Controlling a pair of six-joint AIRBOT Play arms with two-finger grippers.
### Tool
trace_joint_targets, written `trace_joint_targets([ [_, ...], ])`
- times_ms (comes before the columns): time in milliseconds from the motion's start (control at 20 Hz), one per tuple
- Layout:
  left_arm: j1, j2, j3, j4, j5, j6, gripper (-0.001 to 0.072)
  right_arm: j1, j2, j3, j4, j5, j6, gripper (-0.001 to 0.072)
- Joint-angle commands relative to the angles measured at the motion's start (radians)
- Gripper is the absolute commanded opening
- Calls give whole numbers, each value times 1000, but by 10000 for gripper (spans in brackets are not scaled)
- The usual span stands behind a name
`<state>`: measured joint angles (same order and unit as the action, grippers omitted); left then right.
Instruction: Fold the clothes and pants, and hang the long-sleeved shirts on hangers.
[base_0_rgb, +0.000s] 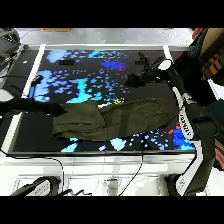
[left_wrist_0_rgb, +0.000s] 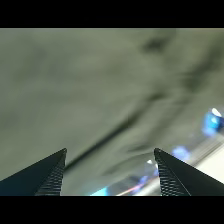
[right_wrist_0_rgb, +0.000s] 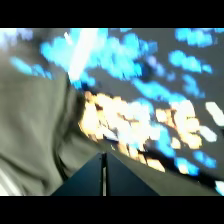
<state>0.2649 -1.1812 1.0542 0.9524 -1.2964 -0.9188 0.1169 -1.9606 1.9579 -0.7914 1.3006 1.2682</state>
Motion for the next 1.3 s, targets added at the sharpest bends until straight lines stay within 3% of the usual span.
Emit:
trace_joint_targets([
  [0, 237, -1, -80, 79, 71, -24, 602, 4, 0, 0, -79, 167, -86, 29],
  [50, 283, -2, -127, 56, 105, -25, 720, 8, 0, 0, -79, 172, -86, 29],
  [250, 321, -76, -238, 9, 198, -24, 714, 32, 0, 0, -77, 153, -86, 29],
  [400, 301, -199, -238, -177, 244, -10, 713, 51, 0, 0, -77, 146, -86, 29],
  [500, 283, -287, -238, -303, 254, 59, 709, 66, 0, 0, -78, 145, -86, 29],
  [600, 253, -354, -238, -326, 277, 74, 703, 74, 0, 0, -77, 142, -86, 29],
  [650, 233, -376, -238, -325, 291, 74, 679, 79, 0, 0, -78, 139, -86, 30],
  [750, 193, -389, -237, -325, 320, 76, 488, 84, 0, 0, -77, 139, -87, 29],
  [800, 176, -388, -230, -326, 319, 92, 342, 86, 0, 0, -78, 139, -87, 29],
  [850, 162, -388, -212, -325, 299, 97, 122, 88, 0, 0, -78, 139, -87, 29],
  [900, 155, -388, -182, -325, 263, 97, 20, 88, 0, 0, -77, 140, -86, 29],
  [1050, 141, -351, -34, -317, 135, 97, 18, 98, 0, 0, -77, 138, -89, 29],
  [1250, 94, -214, 183, -287, 71, 97, 18, 130, -2, 0, -77, 36, -84, 29],
])
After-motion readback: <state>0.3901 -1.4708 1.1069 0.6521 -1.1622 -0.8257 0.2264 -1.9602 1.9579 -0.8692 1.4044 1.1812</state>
